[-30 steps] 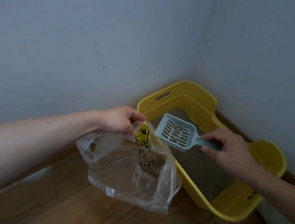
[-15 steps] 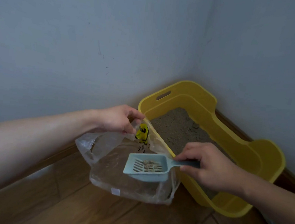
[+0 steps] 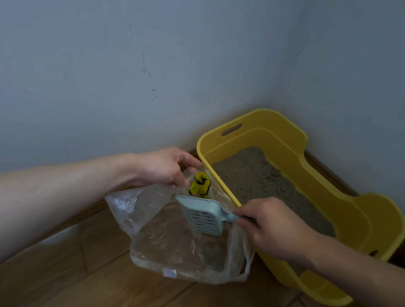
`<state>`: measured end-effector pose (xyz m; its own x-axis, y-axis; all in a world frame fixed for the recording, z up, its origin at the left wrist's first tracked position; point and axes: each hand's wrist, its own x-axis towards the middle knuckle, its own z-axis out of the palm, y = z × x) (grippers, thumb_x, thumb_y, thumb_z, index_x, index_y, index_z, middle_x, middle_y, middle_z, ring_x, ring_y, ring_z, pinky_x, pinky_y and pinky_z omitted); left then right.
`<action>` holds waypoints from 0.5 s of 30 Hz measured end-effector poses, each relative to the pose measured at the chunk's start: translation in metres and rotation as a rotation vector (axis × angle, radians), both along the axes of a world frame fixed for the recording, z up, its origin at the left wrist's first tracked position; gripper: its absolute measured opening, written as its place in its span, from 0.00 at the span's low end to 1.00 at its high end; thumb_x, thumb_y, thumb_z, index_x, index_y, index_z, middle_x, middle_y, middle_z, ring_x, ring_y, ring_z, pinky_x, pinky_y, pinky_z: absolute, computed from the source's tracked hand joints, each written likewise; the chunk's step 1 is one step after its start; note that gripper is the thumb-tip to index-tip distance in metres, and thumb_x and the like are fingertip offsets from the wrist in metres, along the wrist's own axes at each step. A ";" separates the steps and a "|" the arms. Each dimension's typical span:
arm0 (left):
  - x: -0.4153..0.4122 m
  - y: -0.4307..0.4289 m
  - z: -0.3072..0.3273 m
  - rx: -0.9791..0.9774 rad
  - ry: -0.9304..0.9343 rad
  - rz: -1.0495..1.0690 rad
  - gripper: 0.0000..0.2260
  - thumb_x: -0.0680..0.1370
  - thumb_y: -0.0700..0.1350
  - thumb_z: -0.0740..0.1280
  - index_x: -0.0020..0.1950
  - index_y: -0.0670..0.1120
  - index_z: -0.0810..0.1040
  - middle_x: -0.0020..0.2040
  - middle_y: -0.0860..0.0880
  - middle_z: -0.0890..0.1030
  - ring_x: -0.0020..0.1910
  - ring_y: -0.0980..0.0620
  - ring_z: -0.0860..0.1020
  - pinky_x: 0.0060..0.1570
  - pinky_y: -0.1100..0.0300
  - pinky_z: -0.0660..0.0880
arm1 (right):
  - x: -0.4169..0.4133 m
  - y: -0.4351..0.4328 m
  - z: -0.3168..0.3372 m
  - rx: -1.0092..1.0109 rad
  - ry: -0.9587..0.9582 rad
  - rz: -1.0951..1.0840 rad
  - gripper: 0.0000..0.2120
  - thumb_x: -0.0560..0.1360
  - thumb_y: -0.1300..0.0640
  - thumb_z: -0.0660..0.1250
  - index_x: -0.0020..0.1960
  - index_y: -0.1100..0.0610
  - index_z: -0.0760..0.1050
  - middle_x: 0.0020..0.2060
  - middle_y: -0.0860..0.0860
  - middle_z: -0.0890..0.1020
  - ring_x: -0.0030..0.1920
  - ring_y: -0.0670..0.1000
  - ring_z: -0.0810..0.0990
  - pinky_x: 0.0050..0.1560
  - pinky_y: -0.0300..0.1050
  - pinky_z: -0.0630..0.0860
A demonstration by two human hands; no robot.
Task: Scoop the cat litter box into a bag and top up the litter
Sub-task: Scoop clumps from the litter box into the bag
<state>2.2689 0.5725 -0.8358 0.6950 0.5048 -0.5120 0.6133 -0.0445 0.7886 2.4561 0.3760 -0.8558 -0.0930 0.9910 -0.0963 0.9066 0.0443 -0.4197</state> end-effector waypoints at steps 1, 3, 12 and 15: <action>0.000 0.001 0.000 0.005 0.002 0.001 0.28 0.73 0.27 0.65 0.72 0.44 0.71 0.50 0.48 0.75 0.32 0.63 0.75 0.30 0.66 0.71 | 0.000 0.001 -0.001 -0.002 -0.010 0.000 0.15 0.80 0.47 0.58 0.52 0.52 0.81 0.42 0.48 0.82 0.42 0.47 0.79 0.44 0.52 0.78; 0.000 0.002 -0.001 0.016 0.011 -0.003 0.29 0.73 0.27 0.65 0.72 0.44 0.70 0.53 0.46 0.77 0.31 0.63 0.76 0.29 0.67 0.72 | 0.001 0.001 -0.003 -0.010 -0.018 -0.003 0.15 0.80 0.47 0.58 0.51 0.52 0.81 0.42 0.47 0.82 0.41 0.47 0.79 0.44 0.51 0.78; 0.002 0.001 0.003 0.019 0.014 0.010 0.30 0.73 0.26 0.65 0.73 0.43 0.69 0.56 0.44 0.76 0.28 0.63 0.75 0.28 0.66 0.71 | 0.003 0.000 -0.002 -0.044 0.027 -0.016 0.12 0.81 0.49 0.60 0.51 0.51 0.81 0.42 0.47 0.82 0.42 0.47 0.79 0.44 0.50 0.77; 0.002 0.002 0.004 0.016 0.013 0.014 0.29 0.73 0.26 0.65 0.73 0.43 0.70 0.56 0.45 0.75 0.28 0.63 0.75 0.29 0.66 0.70 | 0.004 -0.001 -0.001 -0.041 0.069 -0.039 0.11 0.81 0.50 0.61 0.52 0.51 0.82 0.42 0.47 0.83 0.41 0.46 0.79 0.44 0.50 0.78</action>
<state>2.2709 0.5745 -0.8321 0.6812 0.5231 -0.5122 0.6238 -0.0486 0.7800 2.4606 0.3748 -0.8568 -0.0622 0.9893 -0.1317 0.8761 -0.0091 -0.4820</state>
